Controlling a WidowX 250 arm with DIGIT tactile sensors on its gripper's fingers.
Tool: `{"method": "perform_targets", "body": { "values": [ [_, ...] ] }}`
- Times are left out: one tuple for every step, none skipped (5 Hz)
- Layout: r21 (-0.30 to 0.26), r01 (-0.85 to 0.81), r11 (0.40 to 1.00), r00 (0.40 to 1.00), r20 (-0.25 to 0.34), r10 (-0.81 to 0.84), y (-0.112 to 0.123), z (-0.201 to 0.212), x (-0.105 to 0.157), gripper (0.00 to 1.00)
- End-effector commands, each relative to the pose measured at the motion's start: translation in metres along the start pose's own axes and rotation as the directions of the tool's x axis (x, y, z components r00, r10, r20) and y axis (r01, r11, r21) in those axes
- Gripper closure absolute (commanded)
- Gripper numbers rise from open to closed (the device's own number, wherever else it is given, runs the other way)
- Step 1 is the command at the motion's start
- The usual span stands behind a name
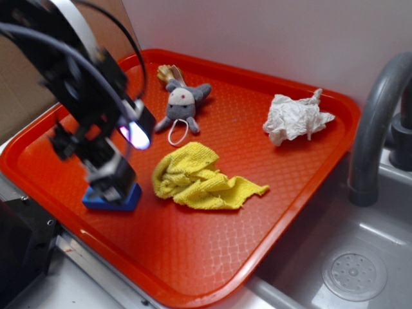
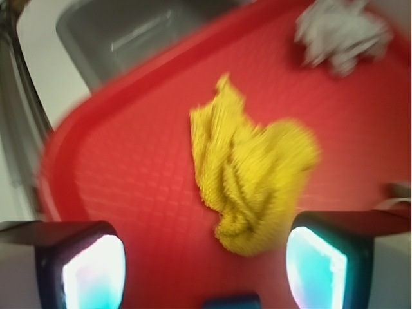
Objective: Grab the yellow cloth.
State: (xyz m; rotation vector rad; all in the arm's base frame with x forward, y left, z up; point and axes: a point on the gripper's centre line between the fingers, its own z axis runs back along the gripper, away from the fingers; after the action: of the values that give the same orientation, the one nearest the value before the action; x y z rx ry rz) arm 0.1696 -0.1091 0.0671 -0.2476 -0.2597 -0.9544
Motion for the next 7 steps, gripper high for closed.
{"method": "perform_targets", "body": {
  "values": [
    [0.013,-0.022,1.000,1.000,0.008,0.022,0.006,-0.031,-0.004,0.00],
    [0.016,-0.085,0.996,0.996,0.024,0.084,0.014,-0.031,-0.007,1.00],
    [0.036,-0.070,0.997,0.997,0.028,0.069,0.008,-0.017,-0.004,1.00],
    [0.077,-0.093,0.993,0.995,0.042,0.090,-0.009,0.026,0.000,1.00],
    [0.109,-0.162,0.981,0.986,0.056,0.157,-0.032,0.077,-0.002,1.00],
    [0.043,-0.395,0.918,0.919,0.040,0.393,-0.043,0.132,-0.018,1.00],
    [0.063,-0.620,0.782,0.784,0.020,0.620,-0.039,0.153,-0.044,1.00]
  ]
}}
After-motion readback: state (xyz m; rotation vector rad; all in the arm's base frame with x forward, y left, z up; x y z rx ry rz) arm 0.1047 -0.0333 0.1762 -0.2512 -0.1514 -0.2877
